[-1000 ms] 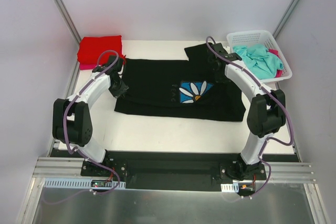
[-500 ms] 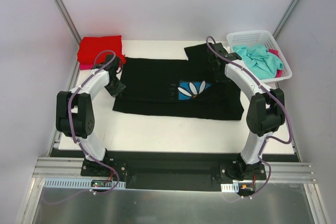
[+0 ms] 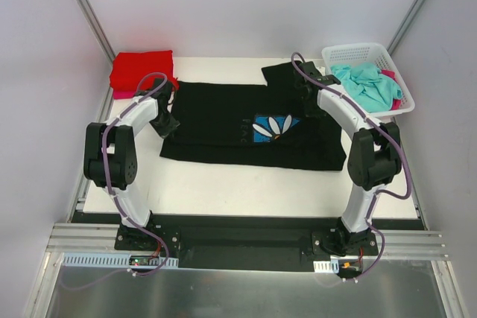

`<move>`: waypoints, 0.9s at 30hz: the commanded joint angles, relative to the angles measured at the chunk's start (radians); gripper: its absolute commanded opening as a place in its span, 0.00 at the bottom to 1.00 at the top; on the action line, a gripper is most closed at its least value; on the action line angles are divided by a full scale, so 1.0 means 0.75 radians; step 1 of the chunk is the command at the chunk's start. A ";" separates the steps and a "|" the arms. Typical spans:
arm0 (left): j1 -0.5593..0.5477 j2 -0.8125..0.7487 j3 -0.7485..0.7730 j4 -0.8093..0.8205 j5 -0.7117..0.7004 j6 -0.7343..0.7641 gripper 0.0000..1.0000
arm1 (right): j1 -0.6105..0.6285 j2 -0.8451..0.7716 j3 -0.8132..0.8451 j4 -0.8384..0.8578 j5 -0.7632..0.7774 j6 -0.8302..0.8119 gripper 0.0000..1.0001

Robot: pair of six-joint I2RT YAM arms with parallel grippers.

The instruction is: Fold and stack the t-shirts

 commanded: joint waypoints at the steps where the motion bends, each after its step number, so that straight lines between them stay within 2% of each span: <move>1: 0.016 0.036 0.073 -0.010 -0.060 -0.020 0.00 | -0.013 0.009 0.063 0.023 0.007 -0.013 0.01; 11: 0.016 0.147 0.173 -0.010 -0.029 -0.015 0.00 | -0.033 0.076 0.105 0.068 -0.017 -0.026 0.01; 13: 0.016 0.163 0.187 -0.013 -0.037 -0.015 0.00 | -0.037 0.095 0.116 0.085 -0.011 -0.026 0.06; 15: 0.020 0.173 0.198 -0.010 -0.043 -0.019 0.00 | -0.041 0.107 0.122 0.113 0.001 -0.032 0.07; 17: 0.027 0.186 0.206 -0.010 -0.043 -0.020 0.00 | -0.047 0.127 0.148 0.124 0.013 -0.040 0.22; 19: 0.035 0.196 0.220 -0.011 -0.047 -0.011 0.00 | -0.054 0.160 0.199 0.136 0.011 -0.050 0.29; 21: 0.049 0.204 0.241 -0.013 -0.060 0.001 0.08 | -0.062 0.181 0.234 0.152 0.011 -0.070 0.44; 22: 0.055 0.210 0.245 -0.013 -0.058 0.007 0.11 | -0.064 0.191 0.271 0.154 0.009 -0.077 0.46; 25: 0.080 0.208 0.273 -0.017 -0.045 0.030 0.48 | -0.066 0.224 0.326 0.175 -0.005 -0.111 0.48; 26: 0.082 0.204 0.284 -0.023 -0.047 0.034 0.73 | -0.066 0.234 0.365 0.181 -0.009 -0.128 0.50; 27: 0.084 0.202 0.304 -0.033 -0.057 0.040 0.83 | -0.064 0.238 0.381 0.181 -0.015 -0.134 0.50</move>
